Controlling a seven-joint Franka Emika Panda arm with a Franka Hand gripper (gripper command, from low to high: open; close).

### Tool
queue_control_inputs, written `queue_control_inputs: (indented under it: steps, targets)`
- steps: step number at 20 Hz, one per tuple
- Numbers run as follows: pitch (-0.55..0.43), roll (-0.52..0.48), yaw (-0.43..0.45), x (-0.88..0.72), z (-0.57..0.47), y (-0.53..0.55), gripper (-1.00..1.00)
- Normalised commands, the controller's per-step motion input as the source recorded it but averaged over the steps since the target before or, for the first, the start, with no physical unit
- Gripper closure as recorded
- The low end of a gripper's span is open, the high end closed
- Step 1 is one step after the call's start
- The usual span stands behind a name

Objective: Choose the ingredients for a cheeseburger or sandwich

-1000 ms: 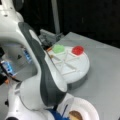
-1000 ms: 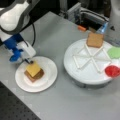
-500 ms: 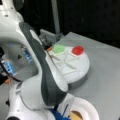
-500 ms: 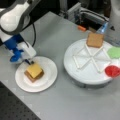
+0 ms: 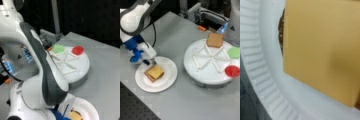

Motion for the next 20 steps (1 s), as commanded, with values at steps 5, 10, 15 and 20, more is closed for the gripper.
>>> queue_control_inputs:
  steps: [5,10,15,20]
  targets:
    - [-0.05,-0.353,-0.048,-0.31,0.09,0.28,-1.0]
    - [0.01,-0.415,-0.154,-0.4,0.22,0.42,-1.0]
    - [0.022,-0.496,-0.252,-0.45,0.27,0.65,-1.0]
    - [-0.002,-0.586,-0.255,-0.43,0.13,0.6,-1.0]
